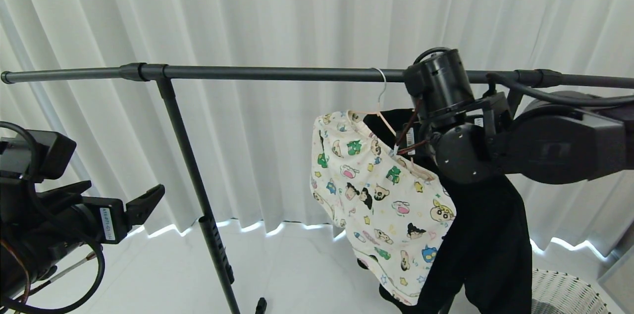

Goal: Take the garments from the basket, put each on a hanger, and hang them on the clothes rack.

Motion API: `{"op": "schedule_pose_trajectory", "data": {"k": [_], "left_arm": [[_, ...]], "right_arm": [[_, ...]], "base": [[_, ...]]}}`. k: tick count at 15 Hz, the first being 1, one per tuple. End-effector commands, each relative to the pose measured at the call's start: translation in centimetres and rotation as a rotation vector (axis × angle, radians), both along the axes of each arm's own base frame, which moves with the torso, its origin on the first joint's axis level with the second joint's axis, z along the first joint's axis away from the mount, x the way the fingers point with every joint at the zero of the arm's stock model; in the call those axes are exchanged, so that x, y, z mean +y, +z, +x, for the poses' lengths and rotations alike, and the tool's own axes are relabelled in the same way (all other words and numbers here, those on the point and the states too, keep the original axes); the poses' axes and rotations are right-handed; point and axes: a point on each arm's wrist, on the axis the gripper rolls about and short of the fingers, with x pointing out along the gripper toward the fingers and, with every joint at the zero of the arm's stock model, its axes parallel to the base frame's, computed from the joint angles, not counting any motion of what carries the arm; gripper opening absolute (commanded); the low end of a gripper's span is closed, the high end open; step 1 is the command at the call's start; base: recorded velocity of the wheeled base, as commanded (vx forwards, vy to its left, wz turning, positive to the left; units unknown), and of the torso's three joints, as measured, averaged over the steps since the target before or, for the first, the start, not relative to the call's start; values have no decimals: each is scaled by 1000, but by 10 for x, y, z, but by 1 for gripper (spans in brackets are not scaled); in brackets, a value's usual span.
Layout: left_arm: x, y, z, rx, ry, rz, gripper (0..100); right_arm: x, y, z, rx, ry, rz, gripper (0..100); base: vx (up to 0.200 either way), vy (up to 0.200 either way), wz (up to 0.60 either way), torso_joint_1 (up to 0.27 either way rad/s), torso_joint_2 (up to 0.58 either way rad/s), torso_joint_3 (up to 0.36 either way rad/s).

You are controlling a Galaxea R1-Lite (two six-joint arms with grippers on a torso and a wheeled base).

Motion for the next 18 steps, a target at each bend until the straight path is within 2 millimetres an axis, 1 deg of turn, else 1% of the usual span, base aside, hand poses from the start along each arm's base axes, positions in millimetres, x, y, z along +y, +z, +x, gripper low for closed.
{"op": "schedule_pose_trajectory", "data": {"k": [1, 3, 4, 5, 6, 7, 8, 10, 13, 14, 15, 18], "left_arm": [[0, -1, 0, 2, 0, 0, 100], [0, 1, 0, -3, 1, 0, 100], [0, 1, -1, -5, 3, 0, 100], [1, 0, -1, -2, 16, 5, 100], [2, 1, -2, -9, 54, 15, 100], [3, 0, -5, -10, 76, 22, 100], [3, 1, -7, -17, 87, 24, 100], [5, 4, -9, -30, 92, 50, 100], [9, 5, -10, -34, 118, 79, 100], [11, 5, -10, -35, 130, 81, 100], [12, 5, -11, -36, 135, 82, 100], [13, 6, -11, -35, 138, 108, 100]], "right_arm": [[-15, 26, -16, -39, 9, 37, 100], [-33, 38, -32, 8, 25, -53, 100], [-39, 42, -37, 19, 31, -76, 100], [-52, 50, -47, 33, 36, -115, 100], [-70, 59, -55, 39, 17, -134, 100], [-88, 63, -61, 49, -10, -163, 100], [-109, 65, -68, 65, -38, -218, 100], [-146, 63, -83, 89, -95, -288, 100], [-187, 54, -107, 110, -192, -297, 100], [-196, 50, -112, 120, -212, -300, 100], [-203, 46, -118, 131, -221, -306, 100], [-209, 42, -123, 143, -236, -320, 100]], "base": [[0, 0, 0, 0, 0, 0], [0, 0, 0, 0, 0, 0], [0, 0, 0, 0, 0, 0], [0, 0, 0, 0, 0, 0], [0, 0, 0, 0, 0, 0], [0, 0, 0, 0, 0, 0], [0, 0, 0, 0, 0, 0], [0, 0, 0, 0, 0, 0], [0, 0, 0, 0, 0, 0], [0, 0, 0, 0, 0, 0], [-200, 0, 0, 2, -2, 2], [-200, 0, 0, 9, 2, 5]]}}
